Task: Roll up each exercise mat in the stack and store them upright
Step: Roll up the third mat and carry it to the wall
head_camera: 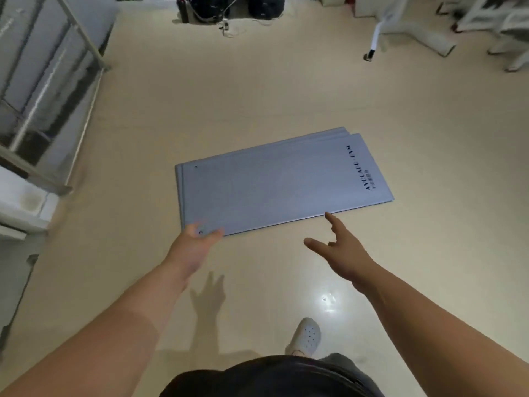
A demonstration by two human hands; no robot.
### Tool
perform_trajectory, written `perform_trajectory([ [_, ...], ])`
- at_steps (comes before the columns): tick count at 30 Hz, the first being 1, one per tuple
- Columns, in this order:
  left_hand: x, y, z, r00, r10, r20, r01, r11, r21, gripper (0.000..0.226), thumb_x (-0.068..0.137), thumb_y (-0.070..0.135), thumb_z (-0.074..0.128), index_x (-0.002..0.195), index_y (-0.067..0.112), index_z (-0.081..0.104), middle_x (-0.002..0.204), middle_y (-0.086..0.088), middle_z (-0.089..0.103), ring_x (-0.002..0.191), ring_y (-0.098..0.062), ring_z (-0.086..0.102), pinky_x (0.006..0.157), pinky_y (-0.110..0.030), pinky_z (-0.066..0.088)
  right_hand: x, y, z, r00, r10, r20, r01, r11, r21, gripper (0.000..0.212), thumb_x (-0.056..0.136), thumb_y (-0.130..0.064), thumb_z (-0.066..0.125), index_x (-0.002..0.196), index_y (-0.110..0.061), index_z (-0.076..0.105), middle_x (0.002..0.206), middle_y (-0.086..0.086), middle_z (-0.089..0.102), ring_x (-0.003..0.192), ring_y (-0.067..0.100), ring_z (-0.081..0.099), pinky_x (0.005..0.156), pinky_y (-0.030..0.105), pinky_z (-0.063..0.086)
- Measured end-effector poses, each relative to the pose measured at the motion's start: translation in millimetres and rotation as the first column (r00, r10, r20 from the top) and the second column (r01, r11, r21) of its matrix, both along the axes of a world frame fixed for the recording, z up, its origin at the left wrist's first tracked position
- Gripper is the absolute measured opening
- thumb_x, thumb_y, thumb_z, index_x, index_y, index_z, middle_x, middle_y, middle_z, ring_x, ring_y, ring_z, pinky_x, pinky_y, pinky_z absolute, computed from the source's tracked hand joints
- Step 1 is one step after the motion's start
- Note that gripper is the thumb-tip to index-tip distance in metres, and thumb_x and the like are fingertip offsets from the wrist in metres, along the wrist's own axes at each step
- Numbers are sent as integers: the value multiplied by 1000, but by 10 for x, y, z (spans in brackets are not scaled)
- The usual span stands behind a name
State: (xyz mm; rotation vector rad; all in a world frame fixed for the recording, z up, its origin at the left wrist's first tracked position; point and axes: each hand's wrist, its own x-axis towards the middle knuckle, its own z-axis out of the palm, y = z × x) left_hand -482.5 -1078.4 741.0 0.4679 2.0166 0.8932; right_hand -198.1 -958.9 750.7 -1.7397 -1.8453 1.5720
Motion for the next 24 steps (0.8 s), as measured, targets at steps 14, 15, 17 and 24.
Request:
perform_trajectory([
  [14, 1479, 4091, -212, 924, -298, 241, 281, 954, 105, 74, 85, 54, 74, 149, 39, 40, 154, -3, 43, 132, -18, 48, 104, -32, 35, 1606, 3266, 90, 974, -184, 130, 183, 983, 20, 92, 90, -52, 75, 163, -44, 19, 166, 0, 32, 141, 27, 48, 111, 47, 45],
  [15, 1510, 4414, -226, 922, -303, 240, 285, 952, 109, 73, 86, 53, 74, 149, 37, 40, 153, -3, 44, 127, -17, 48, 103, -32, 35, 1652, 3541, 99, 970, -189, 150, 187, 982, 28, 92, 90, -52, 75, 163, -43, 20, 166, -1, 31, 141, 28, 48, 111, 47, 45],
  [17, 1582, 5016, -233, 919, -313, 239, 298, 950, 97, 71, 90, 50, 71, 152, 33, 40, 153, -2, 44, 121, -16, 47, 101, -31, 34, 1732, 4052, 144, 964, -201, 174, 195, 980, 46, 92, 90, -51, 75, 163, -41, 20, 167, -1, 31, 140, 28, 49, 109, 46, 46],
  [24, 1926, 6828, -30, 897, -409, 165, 406, 912, 52, 73, 90, 51, 71, 152, 33, 38, 157, -6, 39, 127, -22, 50, 97, -33, 35, 2001, 5657, 190, 969, -220, 113, 219, 976, 23, 94, 88, -53, 76, 163, -43, 20, 169, -3, 27, 146, 28, 44, 112, 46, 44],
])
